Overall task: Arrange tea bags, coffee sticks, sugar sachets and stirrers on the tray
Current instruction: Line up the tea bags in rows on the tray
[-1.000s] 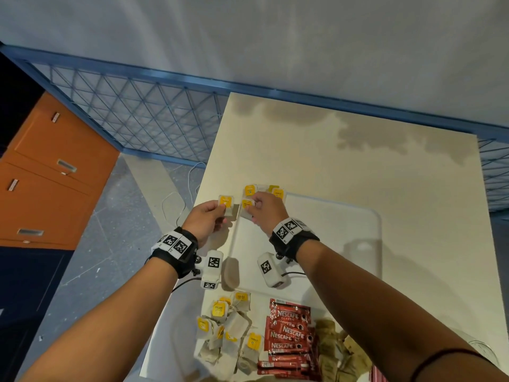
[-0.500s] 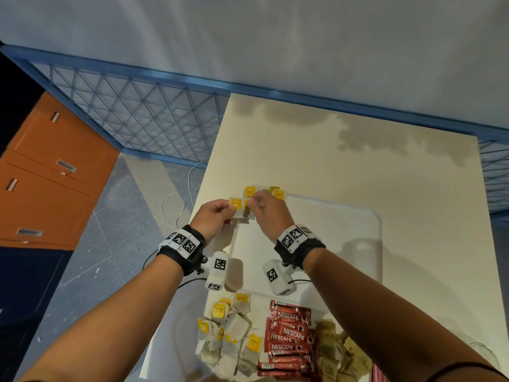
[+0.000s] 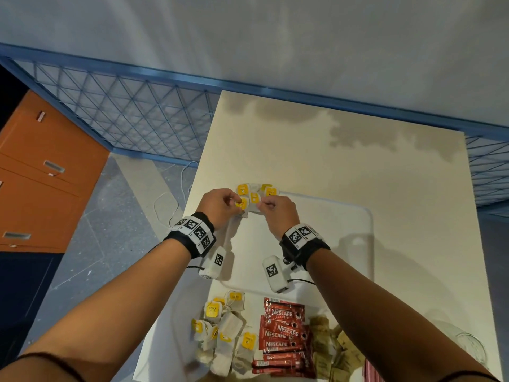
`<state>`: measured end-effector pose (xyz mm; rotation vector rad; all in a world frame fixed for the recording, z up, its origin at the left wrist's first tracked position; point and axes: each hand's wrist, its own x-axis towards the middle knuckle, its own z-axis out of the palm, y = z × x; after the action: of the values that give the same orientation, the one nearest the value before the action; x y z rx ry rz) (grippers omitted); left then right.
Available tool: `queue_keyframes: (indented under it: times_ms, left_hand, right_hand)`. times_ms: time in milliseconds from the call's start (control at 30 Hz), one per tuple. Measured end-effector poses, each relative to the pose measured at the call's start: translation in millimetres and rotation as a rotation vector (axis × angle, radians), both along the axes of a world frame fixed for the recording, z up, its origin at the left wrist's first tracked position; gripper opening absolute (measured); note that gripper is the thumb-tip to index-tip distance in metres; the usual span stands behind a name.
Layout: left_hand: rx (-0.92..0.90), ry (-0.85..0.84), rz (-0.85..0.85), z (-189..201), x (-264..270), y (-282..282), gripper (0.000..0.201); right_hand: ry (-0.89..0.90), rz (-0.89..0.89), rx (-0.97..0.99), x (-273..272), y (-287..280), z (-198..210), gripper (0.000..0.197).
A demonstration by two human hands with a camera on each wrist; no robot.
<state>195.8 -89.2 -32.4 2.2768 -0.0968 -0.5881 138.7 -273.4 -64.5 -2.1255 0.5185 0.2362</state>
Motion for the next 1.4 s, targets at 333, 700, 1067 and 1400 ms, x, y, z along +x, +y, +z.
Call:
queue_keyframes:
  times_ms: [333,700,1067,1400]
  left_hand:
    - [0.199,-0.019,-0.144,-13,3,-10,0.012]
    - [0.154,0.004,-0.134,-14,5,-10,0.014]
    - [0.012,0.098,-0.412,26,-64,45,0.02]
    - [0.186,0.069,-0.722,26,-169,89,0.055]
  right_hand:
    - [0.081,0.033,-0.138,3,8,-5,0.019]
    - [0.079,0.02,-0.121,2,3,6,0.025]
    - [0.028,0.364,0.022,-80,4,51,0.022]
    - [0.145,0.702,-0.215,-175,24,51,0.033]
